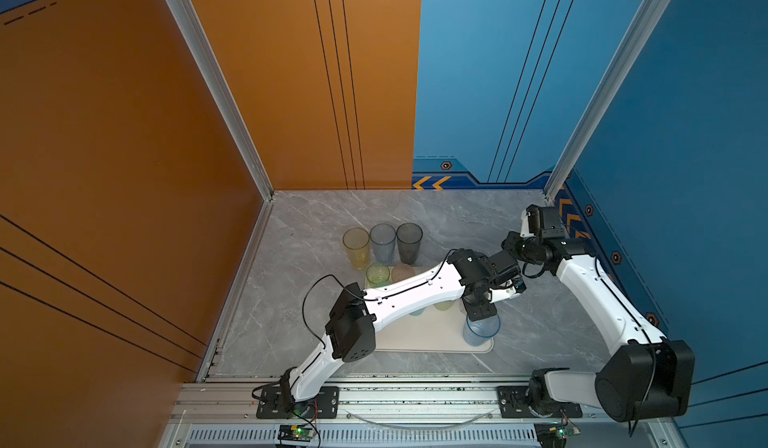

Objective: Place the glasses into the tray
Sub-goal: 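Carry the light blue cup across and lower it upright onto the tray's far corner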

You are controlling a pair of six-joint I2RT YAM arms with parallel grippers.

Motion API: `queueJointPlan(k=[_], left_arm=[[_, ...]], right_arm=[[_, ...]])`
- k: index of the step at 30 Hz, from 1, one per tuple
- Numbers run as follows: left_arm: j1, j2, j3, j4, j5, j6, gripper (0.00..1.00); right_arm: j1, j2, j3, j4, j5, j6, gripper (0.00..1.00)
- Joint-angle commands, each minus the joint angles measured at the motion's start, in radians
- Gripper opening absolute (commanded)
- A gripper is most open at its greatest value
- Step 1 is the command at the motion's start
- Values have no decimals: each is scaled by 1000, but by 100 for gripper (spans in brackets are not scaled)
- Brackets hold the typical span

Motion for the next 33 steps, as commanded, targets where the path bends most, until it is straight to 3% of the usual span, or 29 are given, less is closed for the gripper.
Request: queueJointPlan(k=[1,18,33], left_arm=[[12,18,37,-29,18,12,0],[15,18,37,-27,14,4,18],[30,5,45,-25,-10,-9,24]], right_arm=[[-7,1,1,17,-12,-22,39],[-6,-4,-5,22,-21,-19,39],[-7,-11,-15,25,-21,-20,39]])
